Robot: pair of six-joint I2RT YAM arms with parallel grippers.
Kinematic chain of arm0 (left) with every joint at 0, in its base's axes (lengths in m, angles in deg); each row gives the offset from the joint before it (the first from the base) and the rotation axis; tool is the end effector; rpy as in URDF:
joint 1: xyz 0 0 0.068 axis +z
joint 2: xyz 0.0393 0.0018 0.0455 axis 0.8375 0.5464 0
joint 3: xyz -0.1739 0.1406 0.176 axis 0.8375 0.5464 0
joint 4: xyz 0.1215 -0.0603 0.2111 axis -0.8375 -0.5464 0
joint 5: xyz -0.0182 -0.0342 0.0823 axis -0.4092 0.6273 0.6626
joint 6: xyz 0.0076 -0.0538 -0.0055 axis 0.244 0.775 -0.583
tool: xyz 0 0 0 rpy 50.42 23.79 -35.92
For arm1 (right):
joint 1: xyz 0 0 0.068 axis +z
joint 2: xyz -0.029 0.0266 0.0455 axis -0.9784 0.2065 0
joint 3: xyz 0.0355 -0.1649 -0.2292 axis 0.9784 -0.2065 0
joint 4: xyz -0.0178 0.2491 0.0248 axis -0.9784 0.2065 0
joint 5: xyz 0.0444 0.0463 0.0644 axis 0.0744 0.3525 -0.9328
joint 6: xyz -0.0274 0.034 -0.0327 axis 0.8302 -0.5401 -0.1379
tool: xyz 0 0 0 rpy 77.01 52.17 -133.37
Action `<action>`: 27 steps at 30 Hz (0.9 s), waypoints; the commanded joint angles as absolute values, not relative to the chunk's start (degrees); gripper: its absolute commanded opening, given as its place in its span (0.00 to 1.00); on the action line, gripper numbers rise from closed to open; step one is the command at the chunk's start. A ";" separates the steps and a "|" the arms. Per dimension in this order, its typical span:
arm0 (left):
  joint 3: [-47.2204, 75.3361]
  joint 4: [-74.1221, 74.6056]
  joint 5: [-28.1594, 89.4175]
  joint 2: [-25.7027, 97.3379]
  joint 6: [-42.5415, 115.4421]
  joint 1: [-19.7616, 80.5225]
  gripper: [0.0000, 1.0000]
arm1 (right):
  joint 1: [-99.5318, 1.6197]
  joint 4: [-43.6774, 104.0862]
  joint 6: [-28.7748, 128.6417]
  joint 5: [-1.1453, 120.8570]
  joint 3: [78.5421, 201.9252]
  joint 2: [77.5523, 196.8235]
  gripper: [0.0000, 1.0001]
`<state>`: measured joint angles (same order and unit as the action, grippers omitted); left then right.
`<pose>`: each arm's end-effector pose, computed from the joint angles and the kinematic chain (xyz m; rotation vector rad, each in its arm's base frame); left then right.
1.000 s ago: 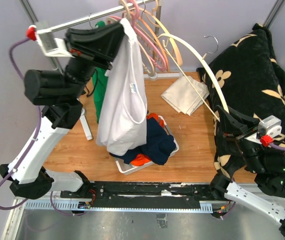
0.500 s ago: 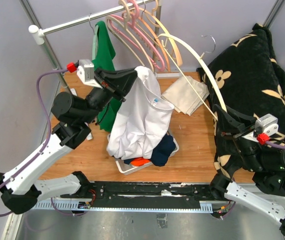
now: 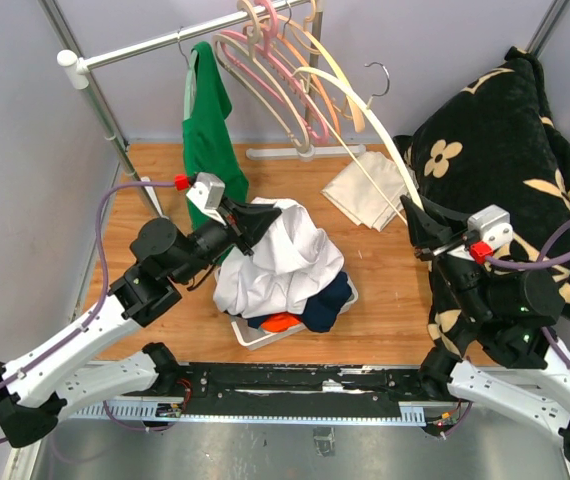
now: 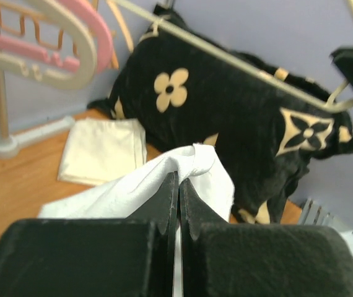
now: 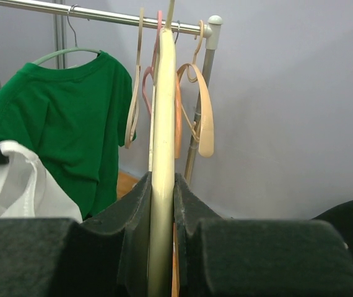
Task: Remove the t-shirt from the hanger
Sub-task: Place the T-shirt in the bin.
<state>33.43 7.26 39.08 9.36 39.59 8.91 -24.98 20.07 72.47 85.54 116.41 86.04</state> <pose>0.1176 -0.1305 0.4221 0.3989 1.3463 -0.9158 0.0499 0.0478 0.4508 -0.3387 1.0060 0.4298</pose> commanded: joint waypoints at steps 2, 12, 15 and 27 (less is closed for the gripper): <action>37.08 0.82 39.89 6.99 40.31 8.02 0.00 | -25.33 11.40 74.95 85.20 117.77 87.63 0.01; 47.09 3.45 41.17 10.07 42.07 4.34 0.01 | -25.33 6.68 74.87 83.16 118.99 91.41 0.01; 49.84 7.00 42.81 12.40 42.42 2.26 0.01 | -25.34 6.61 74.47 82.00 119.97 92.85 0.01; 56.16 14.48 47.38 23.48 44.87 -1.03 0.00 | -25.34 5.74 71.90 78.35 122.22 98.05 0.01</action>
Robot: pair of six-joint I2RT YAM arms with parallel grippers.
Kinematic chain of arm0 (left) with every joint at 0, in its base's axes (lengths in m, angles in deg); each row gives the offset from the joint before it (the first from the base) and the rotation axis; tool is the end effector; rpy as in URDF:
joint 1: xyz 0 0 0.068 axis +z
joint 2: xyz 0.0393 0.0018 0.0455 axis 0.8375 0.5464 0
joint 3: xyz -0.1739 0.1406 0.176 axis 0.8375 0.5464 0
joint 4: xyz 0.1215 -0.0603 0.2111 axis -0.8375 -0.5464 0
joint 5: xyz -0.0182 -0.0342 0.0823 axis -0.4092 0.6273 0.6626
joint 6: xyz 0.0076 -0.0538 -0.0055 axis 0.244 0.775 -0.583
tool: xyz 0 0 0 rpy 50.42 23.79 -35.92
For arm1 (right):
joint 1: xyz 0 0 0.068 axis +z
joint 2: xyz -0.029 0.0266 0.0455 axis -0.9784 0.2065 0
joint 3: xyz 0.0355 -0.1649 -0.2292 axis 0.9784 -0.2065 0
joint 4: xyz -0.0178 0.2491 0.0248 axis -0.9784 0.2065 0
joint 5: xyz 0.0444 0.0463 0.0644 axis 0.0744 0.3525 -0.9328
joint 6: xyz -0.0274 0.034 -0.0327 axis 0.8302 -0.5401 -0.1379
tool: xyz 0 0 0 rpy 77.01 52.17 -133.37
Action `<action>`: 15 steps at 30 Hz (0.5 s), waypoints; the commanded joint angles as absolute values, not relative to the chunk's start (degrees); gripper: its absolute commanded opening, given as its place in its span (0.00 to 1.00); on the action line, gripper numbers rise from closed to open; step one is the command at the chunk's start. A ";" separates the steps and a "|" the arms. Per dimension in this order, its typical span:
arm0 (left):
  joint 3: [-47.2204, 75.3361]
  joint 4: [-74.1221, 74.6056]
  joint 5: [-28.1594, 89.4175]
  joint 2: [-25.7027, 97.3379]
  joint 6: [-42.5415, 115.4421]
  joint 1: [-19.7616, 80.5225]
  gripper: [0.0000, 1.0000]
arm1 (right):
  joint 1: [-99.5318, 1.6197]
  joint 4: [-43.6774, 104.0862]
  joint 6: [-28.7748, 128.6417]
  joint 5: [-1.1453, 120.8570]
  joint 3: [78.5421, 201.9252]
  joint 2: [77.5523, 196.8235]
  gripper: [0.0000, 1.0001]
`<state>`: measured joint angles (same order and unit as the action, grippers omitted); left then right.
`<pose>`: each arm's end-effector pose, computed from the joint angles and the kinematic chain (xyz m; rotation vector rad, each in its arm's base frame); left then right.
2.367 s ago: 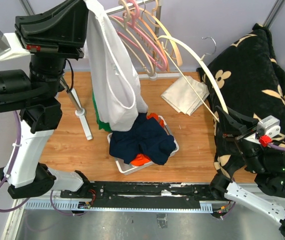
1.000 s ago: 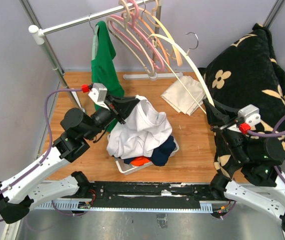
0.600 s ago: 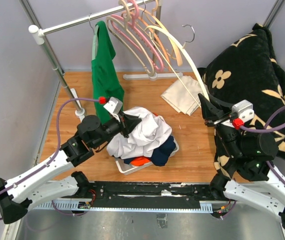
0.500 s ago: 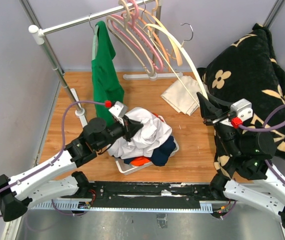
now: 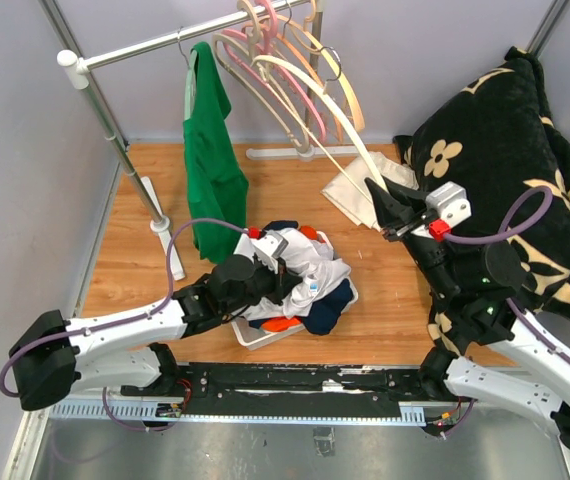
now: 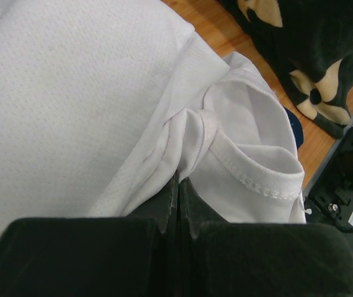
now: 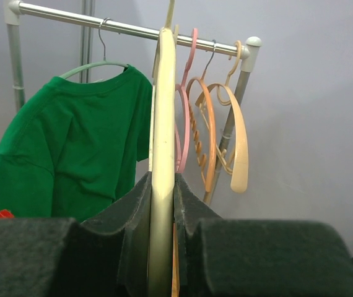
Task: Remove the t-shirt from the hanger
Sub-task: Place the T-shirt in the bin.
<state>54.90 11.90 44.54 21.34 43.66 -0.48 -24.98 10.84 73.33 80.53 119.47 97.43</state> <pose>0.1243 -0.1875 0.2614 0.5689 1.8440 -0.8238 0.0777 0.0899 0.4676 -0.4058 0.9504 0.4660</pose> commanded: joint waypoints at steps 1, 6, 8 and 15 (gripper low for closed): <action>56.09 14.14 47.70 24.01 44.89 -1.07 0.00 | -25.33 5.64 71.65 78.19 122.25 98.42 0.01; 54.24 9.75 51.08 22.58 43.25 -2.01 0.01 | -25.33 5.20 71.66 78.39 123.14 101.40 0.01; 53.01 7.86 52.57 20.38 41.88 -2.34 0.06 | -25.35 4.78 71.68 79.04 123.75 103.16 0.01; 49.72 6.23 50.08 11.73 40.54 -2.48 0.66 | -25.37 2.30 72.01 81.70 128.30 111.97 0.01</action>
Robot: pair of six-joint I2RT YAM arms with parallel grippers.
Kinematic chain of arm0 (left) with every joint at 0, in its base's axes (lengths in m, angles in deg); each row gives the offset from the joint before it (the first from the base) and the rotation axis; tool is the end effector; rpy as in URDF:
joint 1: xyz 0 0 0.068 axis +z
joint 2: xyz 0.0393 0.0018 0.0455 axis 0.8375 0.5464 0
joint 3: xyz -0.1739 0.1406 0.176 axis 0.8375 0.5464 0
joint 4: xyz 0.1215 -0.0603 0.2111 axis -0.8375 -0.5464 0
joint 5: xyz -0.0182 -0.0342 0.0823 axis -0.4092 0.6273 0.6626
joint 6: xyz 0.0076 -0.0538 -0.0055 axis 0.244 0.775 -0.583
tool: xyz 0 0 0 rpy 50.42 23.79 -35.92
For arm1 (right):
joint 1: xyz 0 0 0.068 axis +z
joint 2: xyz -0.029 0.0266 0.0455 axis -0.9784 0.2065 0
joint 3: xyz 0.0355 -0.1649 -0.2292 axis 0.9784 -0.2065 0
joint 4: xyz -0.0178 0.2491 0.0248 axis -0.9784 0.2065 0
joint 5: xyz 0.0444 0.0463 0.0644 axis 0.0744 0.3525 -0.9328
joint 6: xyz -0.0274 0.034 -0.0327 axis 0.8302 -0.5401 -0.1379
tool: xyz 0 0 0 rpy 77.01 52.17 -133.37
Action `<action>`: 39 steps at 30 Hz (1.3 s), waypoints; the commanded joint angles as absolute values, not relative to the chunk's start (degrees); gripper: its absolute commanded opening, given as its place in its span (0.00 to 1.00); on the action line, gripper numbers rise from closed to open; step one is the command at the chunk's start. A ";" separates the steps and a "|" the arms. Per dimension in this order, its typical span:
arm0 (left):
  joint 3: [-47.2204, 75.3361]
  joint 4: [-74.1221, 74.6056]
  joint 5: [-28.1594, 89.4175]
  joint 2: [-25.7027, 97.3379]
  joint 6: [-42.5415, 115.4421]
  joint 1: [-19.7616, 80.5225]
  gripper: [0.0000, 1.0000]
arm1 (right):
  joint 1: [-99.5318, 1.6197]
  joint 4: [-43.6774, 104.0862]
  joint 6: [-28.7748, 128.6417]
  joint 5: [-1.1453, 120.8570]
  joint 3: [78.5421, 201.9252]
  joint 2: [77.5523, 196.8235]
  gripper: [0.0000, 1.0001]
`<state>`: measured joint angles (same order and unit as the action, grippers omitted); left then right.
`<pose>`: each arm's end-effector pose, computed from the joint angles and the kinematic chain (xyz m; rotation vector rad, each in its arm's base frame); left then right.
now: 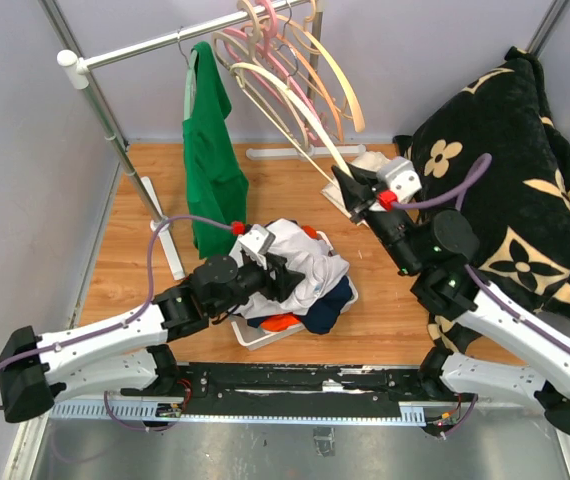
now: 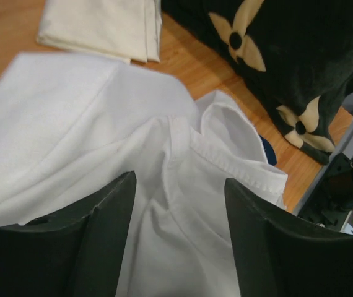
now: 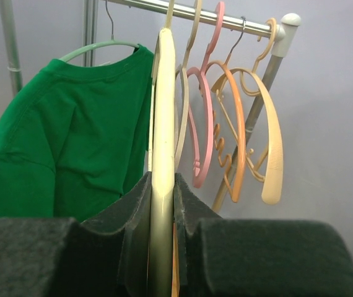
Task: Remove the t-shirt from the hanger
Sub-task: Place the T-shirt in the bin, then place the hanger on the clothesline.
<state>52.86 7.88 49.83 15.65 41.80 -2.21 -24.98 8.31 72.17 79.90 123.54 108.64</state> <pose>0.1134 -0.1761 0.2859 0.5294 1.7697 -0.7773 0.1112 0.1352 0.4694 -0.4532 1.0146 0.4719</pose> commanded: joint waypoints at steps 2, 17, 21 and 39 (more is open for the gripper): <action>48.73 5.28 49.00 10.64 40.35 -2.48 0.74 | -25.58 1.53 72.16 81.90 129.97 114.55 0.01; 49.75 3.33 53.34 -0.60 41.59 -2.53 0.81 | -31.28 -2.66 68.01 77.61 141.53 130.36 0.01; 51.83 3.33 56.53 -4.34 42.56 -2.51 0.81 | -32.19 -4.68 67.29 76.73 143.28 133.70 0.01; 54.23 -1.24 63.23 -13.86 43.94 -2.47 0.81 | -33.40 -4.00 67.04 75.68 154.82 149.20 0.01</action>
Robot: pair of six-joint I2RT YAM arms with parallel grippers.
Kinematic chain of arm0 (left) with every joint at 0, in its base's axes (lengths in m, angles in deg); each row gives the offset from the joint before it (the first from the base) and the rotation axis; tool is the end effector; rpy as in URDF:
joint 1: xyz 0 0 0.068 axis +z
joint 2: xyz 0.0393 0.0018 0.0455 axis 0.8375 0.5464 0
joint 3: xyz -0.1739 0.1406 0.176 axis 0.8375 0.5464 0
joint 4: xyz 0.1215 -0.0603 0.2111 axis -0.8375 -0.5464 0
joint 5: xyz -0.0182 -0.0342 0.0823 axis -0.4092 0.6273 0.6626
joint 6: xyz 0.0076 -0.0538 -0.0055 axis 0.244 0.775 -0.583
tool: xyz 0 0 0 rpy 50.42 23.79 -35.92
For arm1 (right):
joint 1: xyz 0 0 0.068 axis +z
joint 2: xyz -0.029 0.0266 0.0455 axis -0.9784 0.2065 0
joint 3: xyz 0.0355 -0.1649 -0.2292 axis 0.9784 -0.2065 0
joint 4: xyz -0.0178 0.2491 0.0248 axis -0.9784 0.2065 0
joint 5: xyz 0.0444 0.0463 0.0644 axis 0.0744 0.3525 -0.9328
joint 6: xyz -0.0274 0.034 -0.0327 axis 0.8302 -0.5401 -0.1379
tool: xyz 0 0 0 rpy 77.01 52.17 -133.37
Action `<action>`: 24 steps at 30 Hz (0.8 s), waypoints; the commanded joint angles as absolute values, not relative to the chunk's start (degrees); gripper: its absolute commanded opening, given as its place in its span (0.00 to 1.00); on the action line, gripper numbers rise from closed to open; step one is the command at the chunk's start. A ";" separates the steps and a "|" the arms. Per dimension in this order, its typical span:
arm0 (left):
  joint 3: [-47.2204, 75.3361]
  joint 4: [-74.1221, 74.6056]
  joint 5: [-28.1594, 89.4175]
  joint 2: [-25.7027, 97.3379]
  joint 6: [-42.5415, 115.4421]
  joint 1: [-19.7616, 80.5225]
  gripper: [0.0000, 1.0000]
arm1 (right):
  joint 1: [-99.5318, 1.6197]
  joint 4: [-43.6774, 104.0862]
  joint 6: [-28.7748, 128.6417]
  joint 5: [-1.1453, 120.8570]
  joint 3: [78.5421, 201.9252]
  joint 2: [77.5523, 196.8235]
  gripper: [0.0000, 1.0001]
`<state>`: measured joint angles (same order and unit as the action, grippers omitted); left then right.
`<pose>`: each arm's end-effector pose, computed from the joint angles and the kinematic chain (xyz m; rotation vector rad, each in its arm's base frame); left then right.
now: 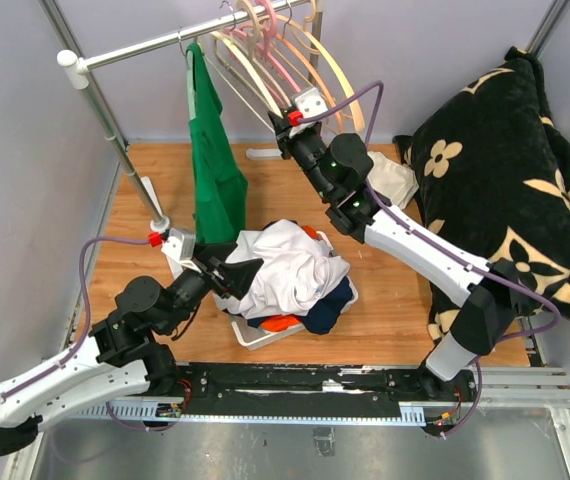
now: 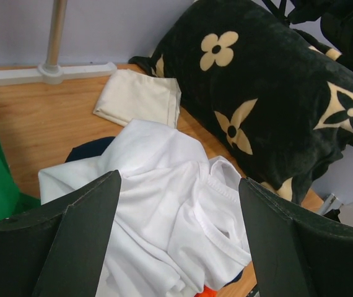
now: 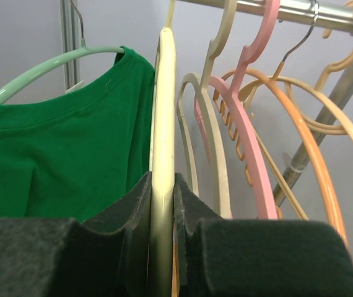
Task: Remove the t-shirt from the hanger
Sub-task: Place the hanger on the clothesline.
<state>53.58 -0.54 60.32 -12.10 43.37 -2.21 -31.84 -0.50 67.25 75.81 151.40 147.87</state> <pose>0.0679 -0.0874 0.3339 0.2202 1.5044 -0.8243 0.2572 0.2611 0.4759 -0.4276 1.0666 0.4725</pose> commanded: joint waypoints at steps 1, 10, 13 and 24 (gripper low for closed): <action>54.31 -1.32 63.64 -14.37 43.94 -2.53 0.81 | -33.36 -3.85 66.95 75.87 154.84 149.69 0.01; 54.70 -1.76 67.04 -17.35 44.03 -2.50 0.84 | -33.62 -2.79 66.27 77.09 153.26 150.29 0.11; 54.97 -1.85 68.57 -18.00 44.30 -2.52 1.00 | -33.73 -2.52 66.15 77.04 151.99 149.12 0.37; 56.63 -3.20 73.07 -20.77 45.36 -2.51 1.00 | -33.65 -0.07 64.66 73.59 150.22 142.24 0.60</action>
